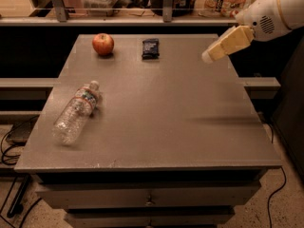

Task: Pick rxbar blueberry

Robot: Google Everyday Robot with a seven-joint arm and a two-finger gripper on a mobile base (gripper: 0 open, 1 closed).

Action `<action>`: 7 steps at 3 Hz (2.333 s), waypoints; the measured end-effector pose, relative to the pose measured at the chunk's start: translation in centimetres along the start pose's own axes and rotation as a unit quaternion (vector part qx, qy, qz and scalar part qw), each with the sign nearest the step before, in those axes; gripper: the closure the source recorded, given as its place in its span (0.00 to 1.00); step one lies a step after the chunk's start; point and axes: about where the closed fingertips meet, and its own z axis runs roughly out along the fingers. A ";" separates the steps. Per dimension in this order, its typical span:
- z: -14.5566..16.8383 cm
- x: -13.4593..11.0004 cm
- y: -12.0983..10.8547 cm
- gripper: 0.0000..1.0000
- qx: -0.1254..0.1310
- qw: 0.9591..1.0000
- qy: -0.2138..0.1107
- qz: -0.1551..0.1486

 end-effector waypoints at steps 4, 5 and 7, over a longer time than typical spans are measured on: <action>13.9 -3.9 0.1 0.00 -0.015 0.999 -0.043 0.026; 17.0 -4.7 -0.3 0.00 -0.005 0.999 -0.036 0.026; 23.6 -7.1 -1.0 0.00 -0.023 0.998 -0.039 0.052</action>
Offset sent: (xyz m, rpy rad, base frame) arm 0.0684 0.0677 -0.0370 0.1575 -0.0024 -0.0063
